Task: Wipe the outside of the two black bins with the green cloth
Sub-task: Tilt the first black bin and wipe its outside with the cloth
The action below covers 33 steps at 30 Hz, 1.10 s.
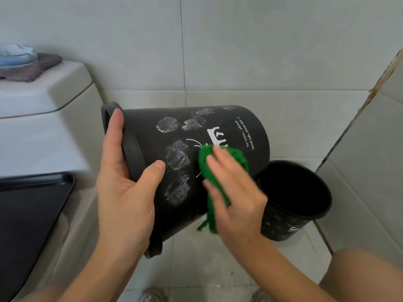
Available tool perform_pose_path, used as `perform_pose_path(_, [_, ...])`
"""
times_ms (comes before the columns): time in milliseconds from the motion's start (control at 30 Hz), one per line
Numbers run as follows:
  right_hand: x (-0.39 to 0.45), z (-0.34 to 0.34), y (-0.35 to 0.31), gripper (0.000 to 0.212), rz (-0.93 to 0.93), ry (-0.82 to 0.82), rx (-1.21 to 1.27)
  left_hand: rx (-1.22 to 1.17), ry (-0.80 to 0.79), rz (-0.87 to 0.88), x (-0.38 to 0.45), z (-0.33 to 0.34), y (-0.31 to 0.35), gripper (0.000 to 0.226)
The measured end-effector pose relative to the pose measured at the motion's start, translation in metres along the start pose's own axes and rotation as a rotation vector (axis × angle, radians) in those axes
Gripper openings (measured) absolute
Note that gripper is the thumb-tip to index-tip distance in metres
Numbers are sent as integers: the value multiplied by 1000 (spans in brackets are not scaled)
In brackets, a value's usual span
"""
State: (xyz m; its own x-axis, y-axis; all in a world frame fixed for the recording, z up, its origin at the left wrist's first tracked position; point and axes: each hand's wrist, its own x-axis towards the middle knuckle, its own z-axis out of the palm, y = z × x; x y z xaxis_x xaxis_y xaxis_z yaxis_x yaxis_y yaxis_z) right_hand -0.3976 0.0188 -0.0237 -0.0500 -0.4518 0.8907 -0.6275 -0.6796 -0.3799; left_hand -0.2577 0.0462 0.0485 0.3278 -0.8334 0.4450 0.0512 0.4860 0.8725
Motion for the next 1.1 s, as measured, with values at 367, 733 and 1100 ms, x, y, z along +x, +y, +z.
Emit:
perform_pose_path(367, [26, -2, 18, 33, 190, 45, -75, 63, 8, -2, -3, 0, 4, 80])
perform_pose_path(733, [31, -5, 0, 30, 127, -9, -13, 92, -13, 39, -3, 1, -1, 77])
perform_pose_path(1100, [19, -4, -22, 21, -101, -77, 37, 86, -96, 49, -8, 1, -5, 65])
